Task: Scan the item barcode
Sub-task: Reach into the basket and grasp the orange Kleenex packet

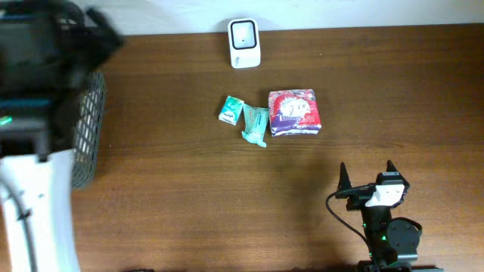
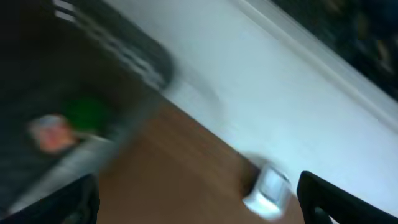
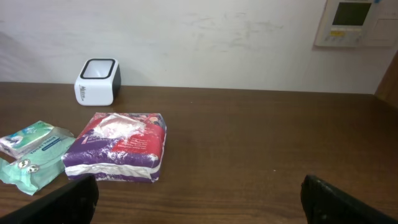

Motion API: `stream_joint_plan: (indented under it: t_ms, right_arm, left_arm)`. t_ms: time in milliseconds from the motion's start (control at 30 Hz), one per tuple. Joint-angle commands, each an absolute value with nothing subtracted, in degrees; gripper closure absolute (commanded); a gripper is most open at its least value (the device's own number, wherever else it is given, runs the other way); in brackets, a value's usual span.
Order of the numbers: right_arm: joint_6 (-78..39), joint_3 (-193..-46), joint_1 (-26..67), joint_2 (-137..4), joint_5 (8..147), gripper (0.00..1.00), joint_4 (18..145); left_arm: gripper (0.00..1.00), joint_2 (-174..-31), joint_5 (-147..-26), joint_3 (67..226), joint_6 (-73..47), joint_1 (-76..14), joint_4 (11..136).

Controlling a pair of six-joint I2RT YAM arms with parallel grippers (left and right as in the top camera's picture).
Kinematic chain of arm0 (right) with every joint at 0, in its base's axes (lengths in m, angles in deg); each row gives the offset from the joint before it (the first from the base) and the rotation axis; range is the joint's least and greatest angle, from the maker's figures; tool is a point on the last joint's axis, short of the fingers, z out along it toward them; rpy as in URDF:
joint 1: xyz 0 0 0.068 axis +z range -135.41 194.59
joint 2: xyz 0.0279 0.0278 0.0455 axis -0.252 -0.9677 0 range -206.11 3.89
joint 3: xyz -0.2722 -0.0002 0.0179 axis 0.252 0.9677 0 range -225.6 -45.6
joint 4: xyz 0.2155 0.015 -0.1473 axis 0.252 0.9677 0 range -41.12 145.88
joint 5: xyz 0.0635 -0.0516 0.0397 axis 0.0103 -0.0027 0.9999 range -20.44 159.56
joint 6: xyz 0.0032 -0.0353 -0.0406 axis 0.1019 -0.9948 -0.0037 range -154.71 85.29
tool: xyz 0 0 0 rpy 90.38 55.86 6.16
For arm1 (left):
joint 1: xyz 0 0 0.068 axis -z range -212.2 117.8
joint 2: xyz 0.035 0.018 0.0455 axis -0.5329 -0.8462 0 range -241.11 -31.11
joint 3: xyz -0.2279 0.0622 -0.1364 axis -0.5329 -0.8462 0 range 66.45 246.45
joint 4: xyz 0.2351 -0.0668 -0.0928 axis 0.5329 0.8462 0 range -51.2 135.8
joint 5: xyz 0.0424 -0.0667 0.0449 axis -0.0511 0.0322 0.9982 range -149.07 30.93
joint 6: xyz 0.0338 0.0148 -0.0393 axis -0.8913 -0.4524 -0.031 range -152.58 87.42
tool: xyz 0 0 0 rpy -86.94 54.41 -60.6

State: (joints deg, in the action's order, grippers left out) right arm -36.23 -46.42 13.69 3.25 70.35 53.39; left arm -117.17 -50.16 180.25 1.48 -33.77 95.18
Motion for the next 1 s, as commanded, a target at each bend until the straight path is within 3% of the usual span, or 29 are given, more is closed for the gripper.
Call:
stream_joint_plan:
  t_ms: [0,100,333,467,867,967]
  right_arm:
    - [-35.77,-45.91,14.21,3.58,69.50,0.01,53.48]
    - [-35.77,-45.91,14.21,3.58,69.50,0.01,53.48]
    - [-35.77,-45.91,14.21,3.58,69.50,0.01,53.48]
    - [-35.77,-45.91,14.21,3.58,69.50,0.01,53.48]
    - [-35.77,-45.91,14.21,3.58,69.50,0.01,53.48]
    - [-35.77,-45.91,14.21,3.58,69.50,0.01,53.48]
  left_arm:
    - [0.01,-118.00,-48.92,180.12,-0.11,-46.84,96.30]
    - [0.01,-121.48,-48.94,180.01,-0.09,-52.80,96.27]
    - [0.00,-136.86,-48.17,180.01,-0.11,-55.38,97.48]
    - [0.05,-142.37,-42.36,180.01,-0.09,-58.49,99.60]
    - [0.09,-159.01,-53.72,179.94,-0.13,-61.50,101.45]
    - [0.16,-160.73,-53.77,179.94,-0.11,-61.98,100.32]
